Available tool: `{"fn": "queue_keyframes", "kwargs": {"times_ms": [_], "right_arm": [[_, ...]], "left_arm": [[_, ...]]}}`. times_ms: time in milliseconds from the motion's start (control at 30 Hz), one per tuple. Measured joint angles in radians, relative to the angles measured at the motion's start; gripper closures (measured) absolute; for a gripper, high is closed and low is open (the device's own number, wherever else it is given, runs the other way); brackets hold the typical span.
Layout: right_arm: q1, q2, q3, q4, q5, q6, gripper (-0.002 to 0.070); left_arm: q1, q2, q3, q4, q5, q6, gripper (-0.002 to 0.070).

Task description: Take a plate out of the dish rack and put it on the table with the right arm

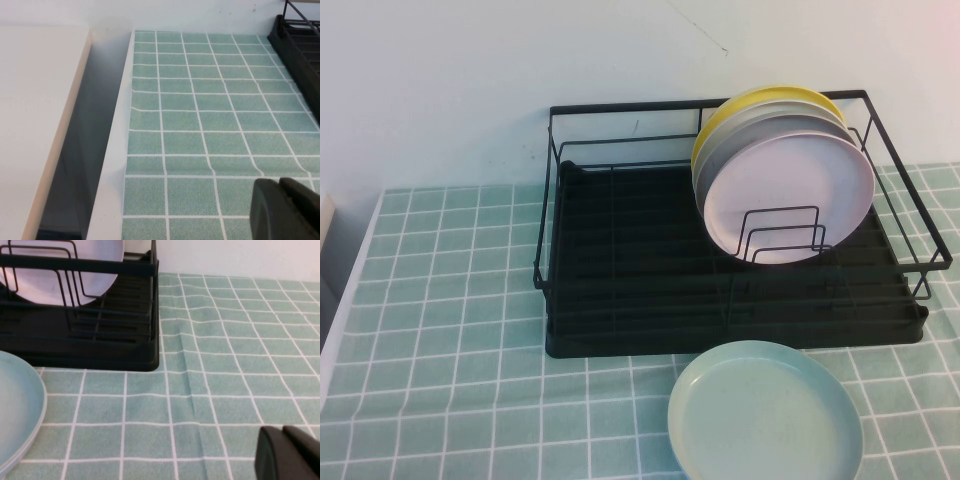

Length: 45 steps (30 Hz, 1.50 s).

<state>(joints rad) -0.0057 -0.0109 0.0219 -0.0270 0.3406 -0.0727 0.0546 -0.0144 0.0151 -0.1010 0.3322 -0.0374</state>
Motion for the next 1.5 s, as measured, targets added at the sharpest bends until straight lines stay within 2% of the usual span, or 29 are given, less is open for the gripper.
{"fn": "queue_keyframes", "kwargs": {"times_ms": [133, 233, 567, 700, 833, 1000, 1233, 1500], "right_arm": [[0.000, 0.000, 0.000, 0.000, -0.014, 0.000, 0.0678], [0.000, 0.000, 0.006, 0.000, -0.099, 0.000, 0.0678], [0.000, 0.000, 0.006, 0.000, -0.774, 0.000, 0.0678], [0.000, 0.000, 0.006, 0.045, -0.916, -0.040, 0.0678], [0.000, 0.000, 0.006, 0.141, -0.941, -0.067, 0.0678], [0.000, 0.000, -0.036, 0.208, -0.853, -0.102, 0.0678], [0.000, 0.012, -0.285, 0.214, -0.465, -0.200, 0.0678], [0.000, 0.336, -0.585, 0.188, -0.077, -0.271, 0.0678]], "left_arm": [[0.000, 0.000, 0.000, 0.000, 0.000, 0.000, 0.0677], [0.000, 0.000, 0.000, 0.000, 0.000, 0.000, 0.0677], [0.000, 0.000, 0.000, 0.000, 0.000, 0.000, 0.0678], [0.000, 0.000, 0.000, 0.000, 0.000, 0.000, 0.0678], [0.000, 0.000, 0.000, 0.000, 0.000, 0.000, 0.0678], [0.000, 0.000, 0.000, 0.000, 0.000, 0.000, 0.0678], [0.000, 0.000, 0.000, 0.000, 0.000, 0.000, 0.0678], [0.000, 0.000, 0.000, 0.000, 0.000, 0.000, 0.0678]]}}
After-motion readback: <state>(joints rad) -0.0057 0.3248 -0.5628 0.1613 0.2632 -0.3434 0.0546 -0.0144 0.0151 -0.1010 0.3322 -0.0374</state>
